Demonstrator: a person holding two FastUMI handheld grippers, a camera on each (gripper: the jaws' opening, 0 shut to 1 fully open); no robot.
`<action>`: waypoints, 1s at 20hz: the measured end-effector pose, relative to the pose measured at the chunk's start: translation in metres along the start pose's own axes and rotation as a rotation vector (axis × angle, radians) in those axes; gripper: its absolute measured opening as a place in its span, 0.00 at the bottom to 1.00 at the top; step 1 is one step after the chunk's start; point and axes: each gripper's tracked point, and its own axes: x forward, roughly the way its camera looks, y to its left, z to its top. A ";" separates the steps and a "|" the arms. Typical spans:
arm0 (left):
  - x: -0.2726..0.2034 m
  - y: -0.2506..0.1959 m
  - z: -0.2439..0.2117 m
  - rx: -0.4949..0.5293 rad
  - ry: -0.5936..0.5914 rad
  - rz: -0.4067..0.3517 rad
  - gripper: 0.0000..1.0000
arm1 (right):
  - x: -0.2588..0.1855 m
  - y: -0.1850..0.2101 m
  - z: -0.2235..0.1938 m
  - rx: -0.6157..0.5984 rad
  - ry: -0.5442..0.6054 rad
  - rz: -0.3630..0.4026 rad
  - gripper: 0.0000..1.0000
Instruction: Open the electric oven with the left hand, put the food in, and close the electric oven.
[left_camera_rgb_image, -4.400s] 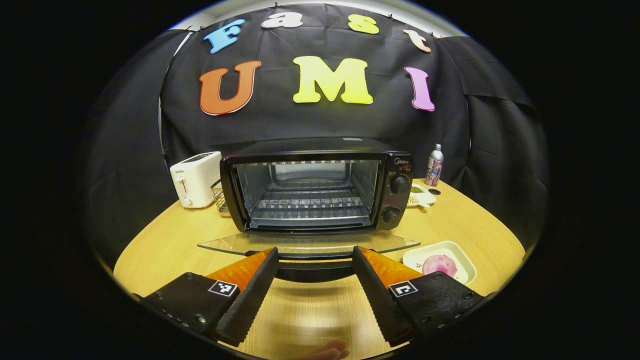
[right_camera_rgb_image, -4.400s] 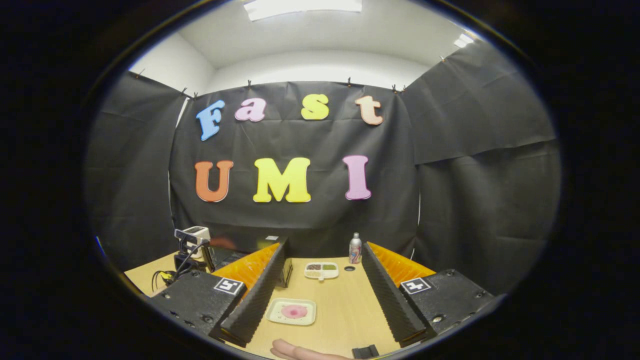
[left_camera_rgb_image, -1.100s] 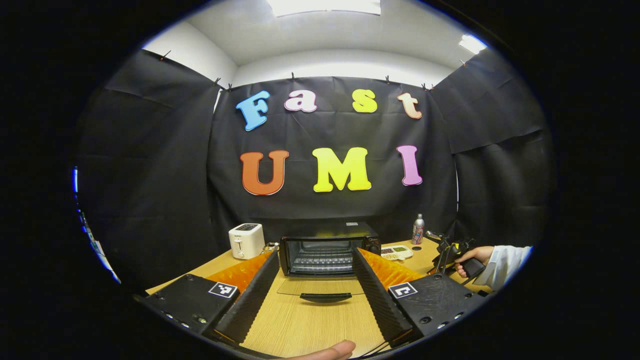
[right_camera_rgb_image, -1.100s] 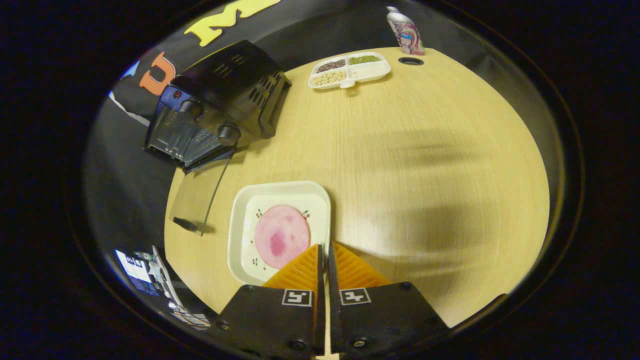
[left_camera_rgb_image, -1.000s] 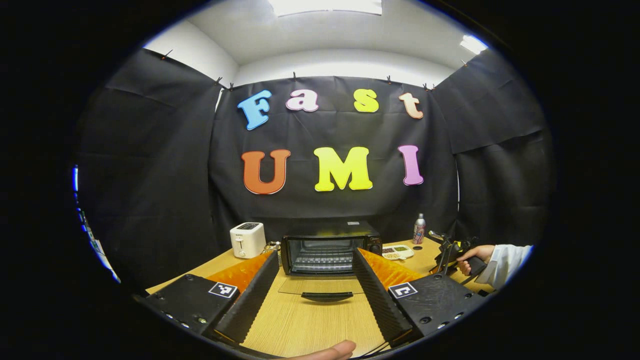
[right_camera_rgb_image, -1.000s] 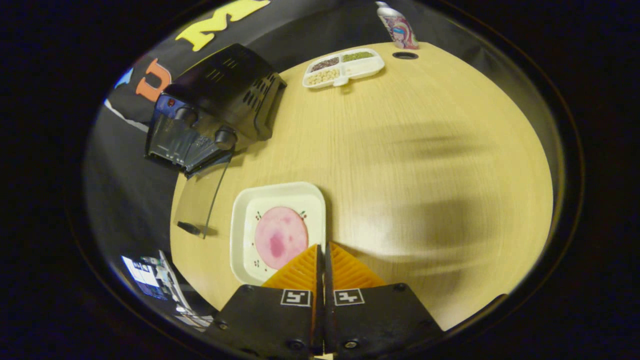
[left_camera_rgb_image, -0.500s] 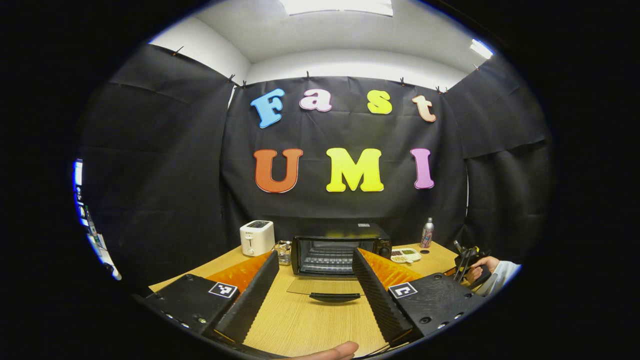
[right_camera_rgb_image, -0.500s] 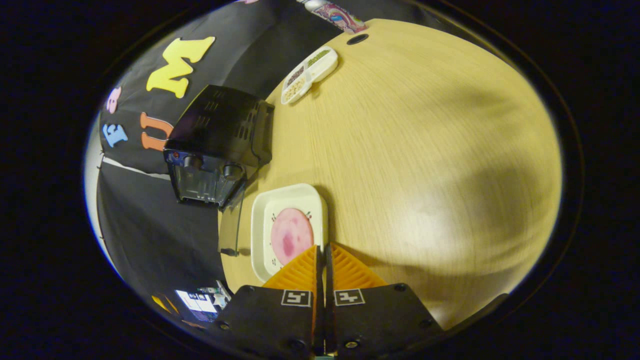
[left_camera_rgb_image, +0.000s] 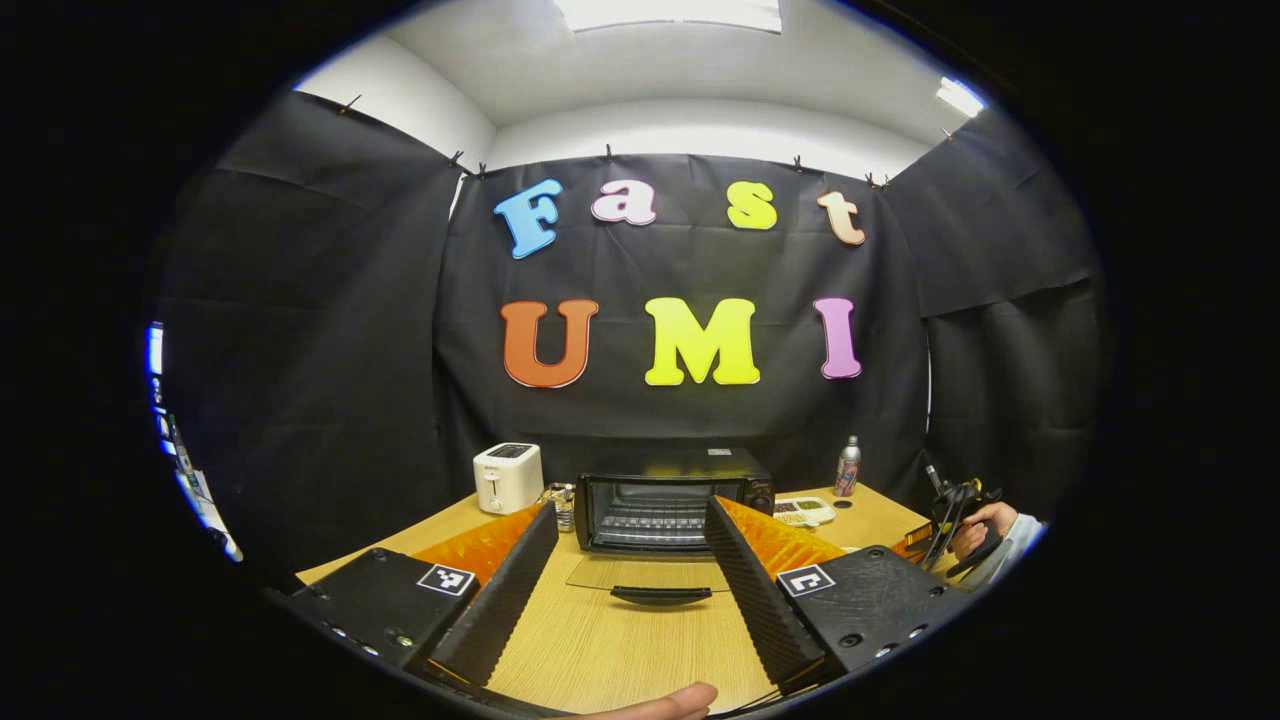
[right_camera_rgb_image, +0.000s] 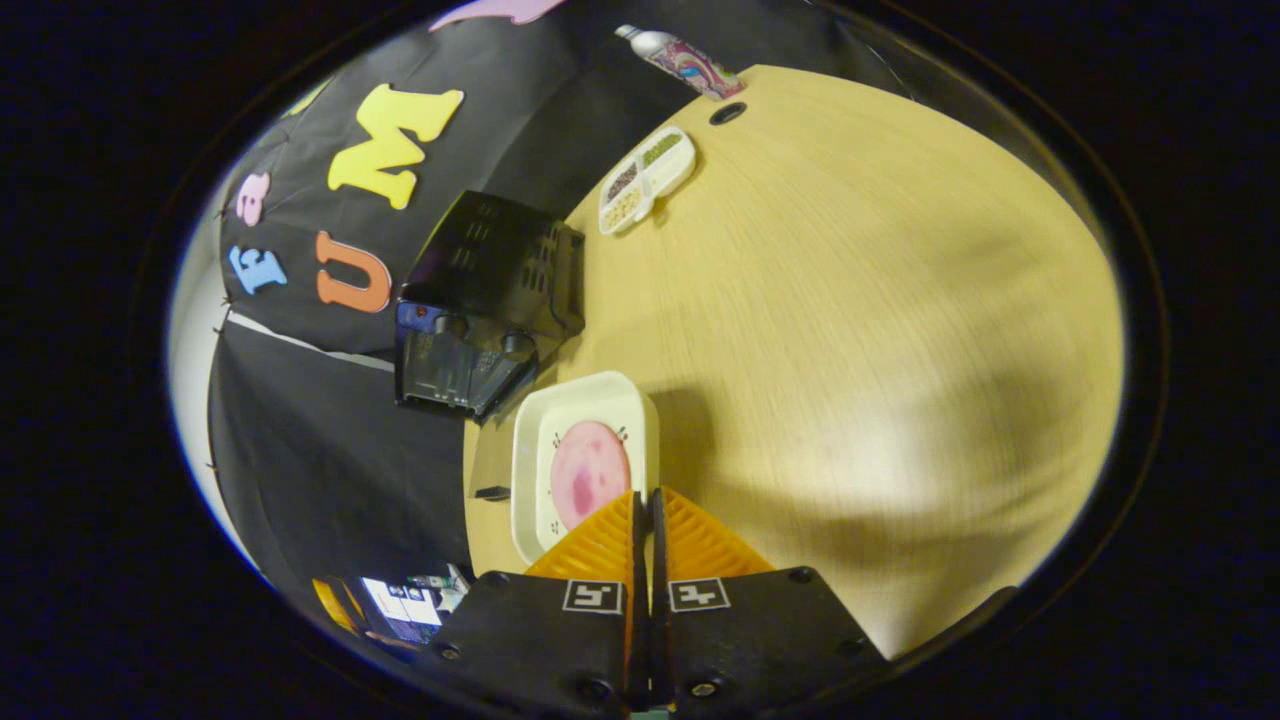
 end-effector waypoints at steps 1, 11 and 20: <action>0.000 0.002 0.000 -0.001 0.000 0.001 0.94 | -0.006 0.010 -0.002 -0.012 -0.010 0.003 0.01; -0.012 0.039 -0.012 -0.010 0.009 0.024 0.94 | 0.006 0.124 -0.032 -0.132 -0.016 0.044 0.01; -0.010 0.073 -0.032 0.041 0.022 0.045 0.94 | 0.110 0.170 -0.034 -0.142 -0.067 -0.049 0.04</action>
